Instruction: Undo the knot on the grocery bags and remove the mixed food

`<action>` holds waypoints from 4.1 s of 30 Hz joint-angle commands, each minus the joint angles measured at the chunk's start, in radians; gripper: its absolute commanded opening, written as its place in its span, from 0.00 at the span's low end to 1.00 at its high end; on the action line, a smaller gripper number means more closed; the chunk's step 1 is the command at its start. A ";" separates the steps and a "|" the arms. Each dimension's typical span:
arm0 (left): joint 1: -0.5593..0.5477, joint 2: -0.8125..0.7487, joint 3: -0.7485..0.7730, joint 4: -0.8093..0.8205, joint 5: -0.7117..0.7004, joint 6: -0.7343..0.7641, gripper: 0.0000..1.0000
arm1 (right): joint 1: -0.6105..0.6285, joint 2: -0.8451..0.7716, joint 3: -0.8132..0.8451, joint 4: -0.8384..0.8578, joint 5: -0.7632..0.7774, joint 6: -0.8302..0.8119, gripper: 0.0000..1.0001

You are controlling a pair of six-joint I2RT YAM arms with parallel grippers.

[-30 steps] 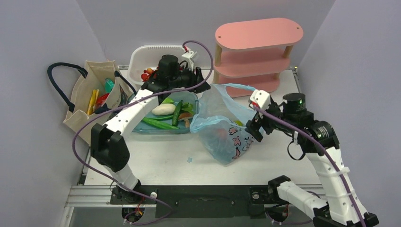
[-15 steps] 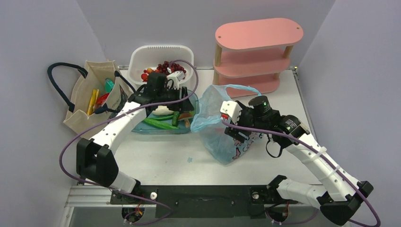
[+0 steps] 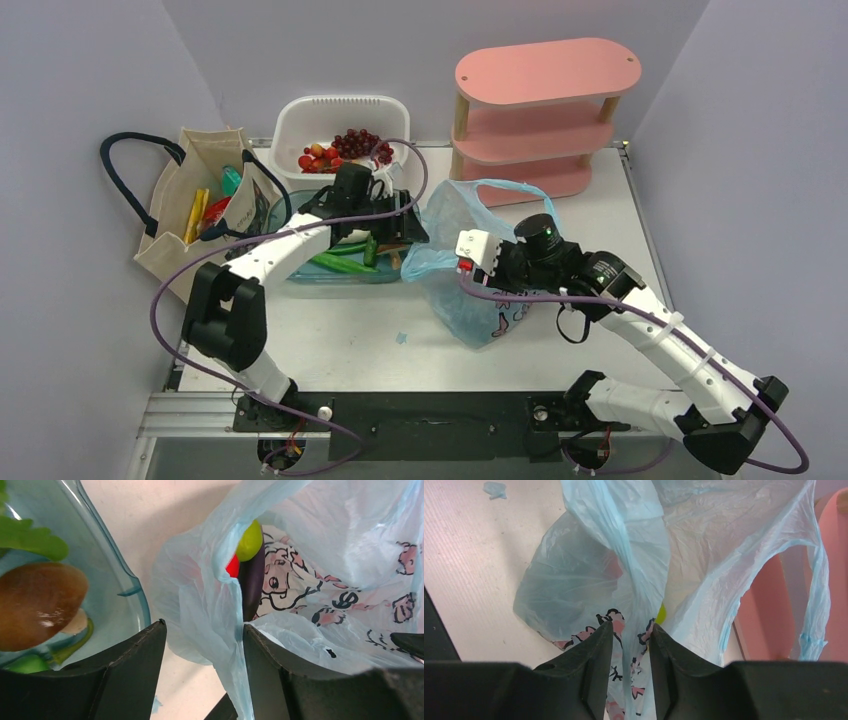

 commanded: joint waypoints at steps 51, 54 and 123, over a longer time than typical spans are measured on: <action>-0.112 0.008 0.553 -0.416 0.323 0.899 0.49 | 0.016 -0.438 -0.167 -0.058 0.192 -0.122 0.00; -0.200 0.018 0.546 -0.482 0.286 1.005 0.50 | 0.016 -0.438 -0.165 -0.053 0.224 -0.107 0.00; -0.439 -0.245 0.095 -0.002 -0.014 1.295 0.55 | -0.005 -0.475 -0.156 -0.097 0.118 -0.117 0.00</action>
